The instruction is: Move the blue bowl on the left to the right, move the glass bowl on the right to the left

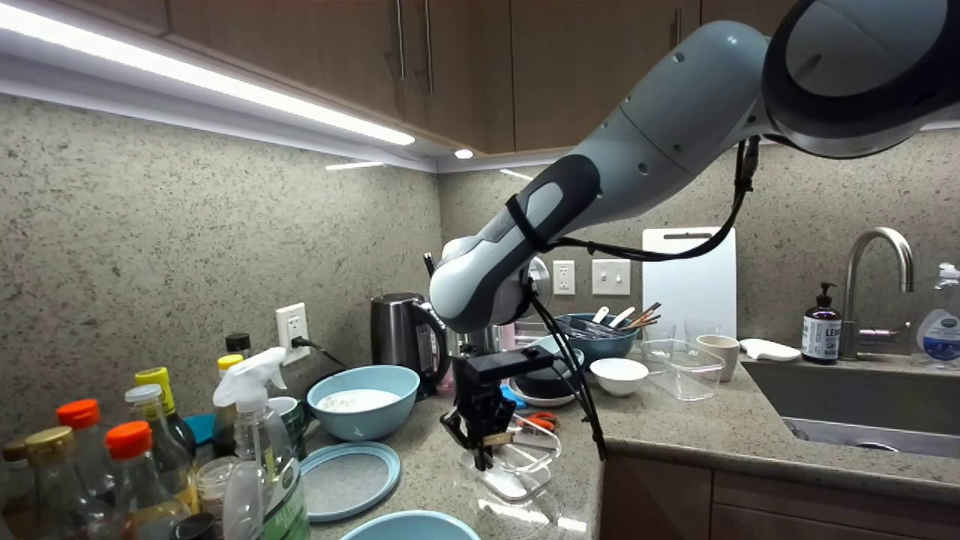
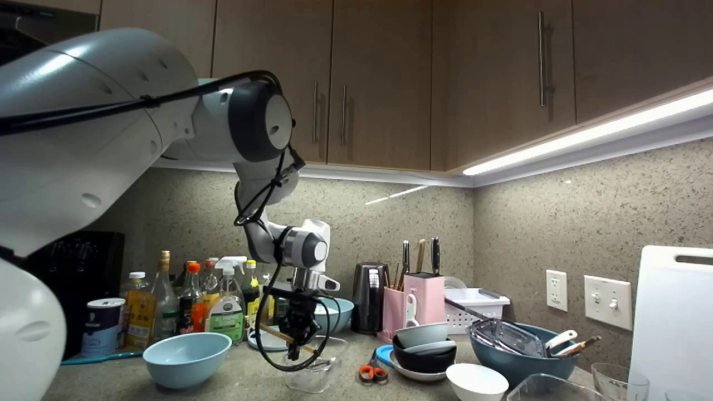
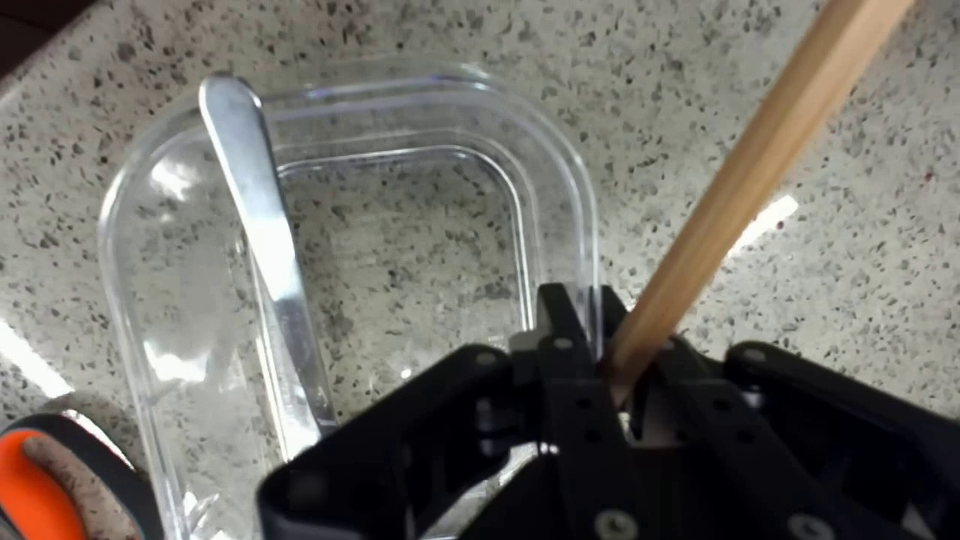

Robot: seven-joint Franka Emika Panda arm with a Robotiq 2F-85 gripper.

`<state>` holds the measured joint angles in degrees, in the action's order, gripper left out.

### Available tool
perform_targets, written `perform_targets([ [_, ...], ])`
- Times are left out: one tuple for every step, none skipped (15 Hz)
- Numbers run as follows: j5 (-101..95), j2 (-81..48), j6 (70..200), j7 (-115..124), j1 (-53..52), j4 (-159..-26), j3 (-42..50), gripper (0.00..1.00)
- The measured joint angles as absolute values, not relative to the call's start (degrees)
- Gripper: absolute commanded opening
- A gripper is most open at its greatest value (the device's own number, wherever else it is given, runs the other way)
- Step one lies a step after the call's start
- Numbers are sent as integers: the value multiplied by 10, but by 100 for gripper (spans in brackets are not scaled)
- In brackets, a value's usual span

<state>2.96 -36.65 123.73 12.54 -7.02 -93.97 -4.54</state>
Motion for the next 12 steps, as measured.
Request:
perform_targets([
  [30,-366,1238,125,-70,-941,-45,3],
  [29,-366,1237,125,-71,-939,-44,3],
  [26,-366,1234,125,-72,-937,-44,3],
  [18,-366,1234,125,-77,-940,-44,3],
  [4,-366,1234,125,-84,-942,-43,3],
  [-11,-365,1233,125,-95,-943,-40,3],
  [-24,-365,1231,125,-105,-944,-38,3],
  [-38,-364,1227,126,-116,-944,-36,3],
  [-52,-364,1222,126,-127,-944,-34,3],
  [-65,-364,1216,126,-138,-944,-33,3],
  [-78,-364,1211,127,-148,-944,-31,3],
  [-88,-364,1206,127,-157,-944,-30,3],
])
